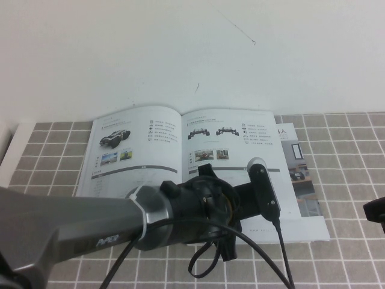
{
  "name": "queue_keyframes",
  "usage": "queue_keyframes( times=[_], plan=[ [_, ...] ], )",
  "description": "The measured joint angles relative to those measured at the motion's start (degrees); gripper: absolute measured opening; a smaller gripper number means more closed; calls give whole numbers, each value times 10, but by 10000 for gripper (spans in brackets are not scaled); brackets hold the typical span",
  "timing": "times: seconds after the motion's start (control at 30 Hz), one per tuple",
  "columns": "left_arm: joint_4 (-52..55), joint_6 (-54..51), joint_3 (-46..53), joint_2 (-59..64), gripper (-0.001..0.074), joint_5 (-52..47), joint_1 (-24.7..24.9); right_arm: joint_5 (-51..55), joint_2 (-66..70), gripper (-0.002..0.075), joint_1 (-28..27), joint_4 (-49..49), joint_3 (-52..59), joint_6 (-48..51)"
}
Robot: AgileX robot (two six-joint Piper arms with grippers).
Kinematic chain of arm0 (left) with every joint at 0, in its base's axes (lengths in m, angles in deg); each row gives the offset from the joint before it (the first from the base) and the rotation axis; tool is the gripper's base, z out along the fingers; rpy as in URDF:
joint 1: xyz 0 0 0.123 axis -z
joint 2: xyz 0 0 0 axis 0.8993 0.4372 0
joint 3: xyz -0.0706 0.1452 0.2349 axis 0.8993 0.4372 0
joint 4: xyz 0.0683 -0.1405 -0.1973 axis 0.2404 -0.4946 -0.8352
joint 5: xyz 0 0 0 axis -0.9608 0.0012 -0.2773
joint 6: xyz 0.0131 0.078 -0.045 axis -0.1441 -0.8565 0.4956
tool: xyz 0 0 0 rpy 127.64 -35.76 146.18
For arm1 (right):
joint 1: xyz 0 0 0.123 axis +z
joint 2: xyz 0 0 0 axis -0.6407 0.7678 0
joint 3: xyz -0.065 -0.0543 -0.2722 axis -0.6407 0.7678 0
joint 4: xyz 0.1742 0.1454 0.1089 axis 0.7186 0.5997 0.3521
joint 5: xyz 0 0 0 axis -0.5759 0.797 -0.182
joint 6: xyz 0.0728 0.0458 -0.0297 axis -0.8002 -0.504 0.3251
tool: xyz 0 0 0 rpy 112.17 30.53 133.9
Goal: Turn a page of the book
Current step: Open the closed book
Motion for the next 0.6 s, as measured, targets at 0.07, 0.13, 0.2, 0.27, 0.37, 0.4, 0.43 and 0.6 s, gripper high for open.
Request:
queue_keyframes(
  times=[0.07, 0.13, 0.2, 0.27, 0.37, 0.4, 0.43, 0.6],
  plan=[
    [0, 0, 0, 4, 308, -2, 0, 0, 0, -3, 0, 0, 0, 0],
    [0, 0, 0, 6, 308, -2, 0, 0, 0, -3, 0, 0, 0, 0],
    [6, 0, 0, 6, 308, -2, 0, 0, 0, -3, 0, 0, 0, 0],
    [20, 0, 0, 6, 308, -2, 0, 0, 0, -3, 0, 0, 0, 0],
    [36, 5, 0, 6, 308, -2, 0, 0, 0, -3, 0, 0, 0, 0],
    [44, 11, 0, 6, 308, -2, 0, 0, 0, -3, 0, 0, 0, 0],
    [50, 17, 0, 6, 308, -2, 0, 0, 0, -3, 0, 0, 0, 0],
    [82, 42, 0, 6, 309, -2, 0, 0, 0, -3, 0, 0, 0, -1]
  ],
)
